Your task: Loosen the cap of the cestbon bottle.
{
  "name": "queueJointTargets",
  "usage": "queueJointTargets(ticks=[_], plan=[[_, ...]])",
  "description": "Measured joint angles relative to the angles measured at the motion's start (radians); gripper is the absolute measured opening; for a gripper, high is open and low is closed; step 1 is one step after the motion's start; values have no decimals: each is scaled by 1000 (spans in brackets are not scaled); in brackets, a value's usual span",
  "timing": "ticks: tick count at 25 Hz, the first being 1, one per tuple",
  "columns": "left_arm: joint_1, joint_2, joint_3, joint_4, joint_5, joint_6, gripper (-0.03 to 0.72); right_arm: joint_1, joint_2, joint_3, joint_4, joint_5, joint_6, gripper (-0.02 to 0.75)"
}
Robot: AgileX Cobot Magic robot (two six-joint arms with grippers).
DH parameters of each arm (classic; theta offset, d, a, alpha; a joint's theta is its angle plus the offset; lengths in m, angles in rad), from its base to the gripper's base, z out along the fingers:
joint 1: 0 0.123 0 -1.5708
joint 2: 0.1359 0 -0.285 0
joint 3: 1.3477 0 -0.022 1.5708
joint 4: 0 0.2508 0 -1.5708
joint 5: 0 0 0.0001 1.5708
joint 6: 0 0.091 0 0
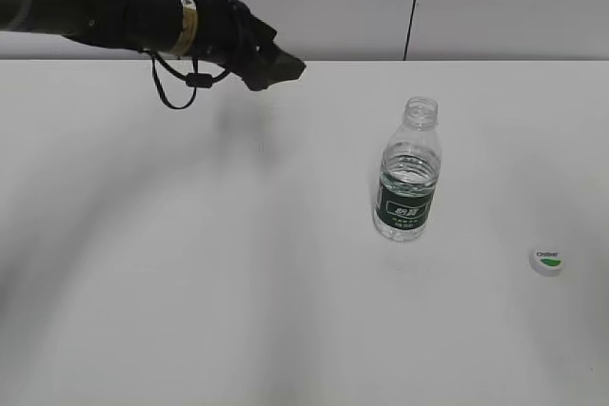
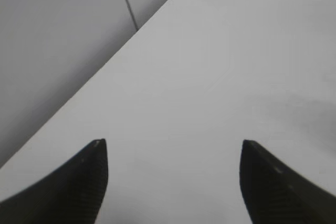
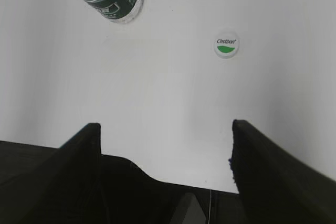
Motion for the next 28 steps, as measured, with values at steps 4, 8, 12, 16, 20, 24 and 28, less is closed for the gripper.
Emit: queueJointTargets(ticks=[4,8,12,16,20,24,28], plan=[[0,-1,98,0,123,-12,593,0,-18,0,0,11,0,579],[-7,-32,224,0,292,-22,593,0,-21,0,1,20,0,579],[-36,-111,316,-69,479,-22,591,0,-21,0,1,26,0,579],[-75,-209,393,-229,573,-23,585,0,-21,0,4,41,0,579],[-130,-340,486,-350,589,-23,583,0,-21,0,9,80,0,579],[-192,-473,569,-543,709,43,582,0,-28,0,32,123,1,579],[-245,-570,595,-822,930,279,582,0,-103,0,47,157,3,579]])
